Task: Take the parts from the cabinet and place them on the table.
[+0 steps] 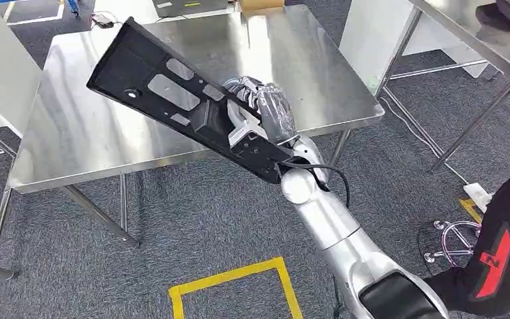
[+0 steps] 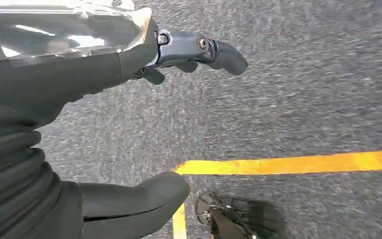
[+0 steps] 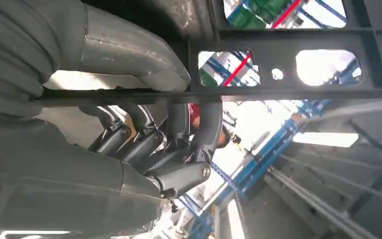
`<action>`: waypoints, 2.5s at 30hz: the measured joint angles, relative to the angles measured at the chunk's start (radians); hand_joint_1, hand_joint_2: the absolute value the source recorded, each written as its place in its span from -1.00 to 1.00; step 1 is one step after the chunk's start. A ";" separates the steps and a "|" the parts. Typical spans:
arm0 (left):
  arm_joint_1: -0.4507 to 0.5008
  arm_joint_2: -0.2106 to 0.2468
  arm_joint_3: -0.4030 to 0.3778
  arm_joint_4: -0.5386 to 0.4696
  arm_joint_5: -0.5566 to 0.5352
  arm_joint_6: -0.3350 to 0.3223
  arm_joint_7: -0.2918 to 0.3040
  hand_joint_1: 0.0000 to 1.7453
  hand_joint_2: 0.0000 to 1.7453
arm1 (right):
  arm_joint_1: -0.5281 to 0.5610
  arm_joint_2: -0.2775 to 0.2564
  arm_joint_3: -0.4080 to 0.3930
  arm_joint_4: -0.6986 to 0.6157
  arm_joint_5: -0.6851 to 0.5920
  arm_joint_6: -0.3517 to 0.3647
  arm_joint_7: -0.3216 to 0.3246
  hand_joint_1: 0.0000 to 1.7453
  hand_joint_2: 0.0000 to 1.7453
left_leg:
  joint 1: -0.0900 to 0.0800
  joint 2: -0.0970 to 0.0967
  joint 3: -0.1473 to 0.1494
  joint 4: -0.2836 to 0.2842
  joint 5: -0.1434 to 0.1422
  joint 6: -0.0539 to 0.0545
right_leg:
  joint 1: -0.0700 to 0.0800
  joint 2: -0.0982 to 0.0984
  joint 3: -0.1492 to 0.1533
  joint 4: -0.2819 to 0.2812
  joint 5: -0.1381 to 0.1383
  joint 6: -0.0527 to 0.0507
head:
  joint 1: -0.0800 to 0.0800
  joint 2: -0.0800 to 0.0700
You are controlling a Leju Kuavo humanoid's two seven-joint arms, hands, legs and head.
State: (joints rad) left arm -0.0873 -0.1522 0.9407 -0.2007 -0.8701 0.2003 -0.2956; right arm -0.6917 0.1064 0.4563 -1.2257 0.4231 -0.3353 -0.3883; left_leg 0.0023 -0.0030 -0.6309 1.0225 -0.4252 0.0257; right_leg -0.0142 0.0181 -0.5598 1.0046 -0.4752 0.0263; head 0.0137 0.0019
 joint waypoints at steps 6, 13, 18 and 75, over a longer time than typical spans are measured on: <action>-0.001 -0.001 0.000 0.000 -0.002 0.000 0.000 -1.00 1.00 | -0.060 0.008 0.013 0.010 0.021 0.026 0.036 1.00 1.00 | 0.007 0.001 0.025 -0.022 -0.005 0.026 | 0.003 -0.009 -0.146 0.267 -0.103 0.001 | 0.002 0.000; -0.001 -0.005 0.000 0.000 -0.003 -0.003 0.003 -1.00 1.00 | -0.123 0.022 0.028 0.039 0.043 0.055 0.064 1.00 1.00 | -0.003 -0.005 0.058 -0.009 -0.046 0.004 | 0.001 -0.022 -0.062 0.007 0.060 0.033 | 0.002 0.000; -0.001 -0.005 0.000 0.000 0.001 0.001 0.006 -1.00 1.00 | -0.153 0.042 0.034 0.056 0.053 0.064 0.071 1.00 1.00 | 0.008 0.000 0.053 0.004 -0.065 -0.023 | -0.008 -0.014 -0.051 -0.001 0.055 -0.011 | 0.000 0.000; 0.002 -0.005 0.005 0.000 -0.008 0.009 -0.003 -1.00 1.00 | -0.146 0.083 0.077 0.093 0.133 0.096 0.104 1.00 1.00 | 0.004 -0.009 0.121 -0.018 -0.087 0.009 | 0.000 -0.022 -0.105 -0.002 0.079 0.033 | 0.000 0.000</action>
State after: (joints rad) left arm -0.0850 -0.1568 0.9453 -0.2003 -0.8778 0.2094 -0.2987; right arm -0.8375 0.1892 0.5329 -1.1326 0.5566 -0.2392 -0.2846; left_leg 0.0065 -0.0117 -0.5104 1.0046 -0.5125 0.0348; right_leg -0.0139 -0.0040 -0.6648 1.0026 -0.3957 0.0590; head 0.0138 0.0019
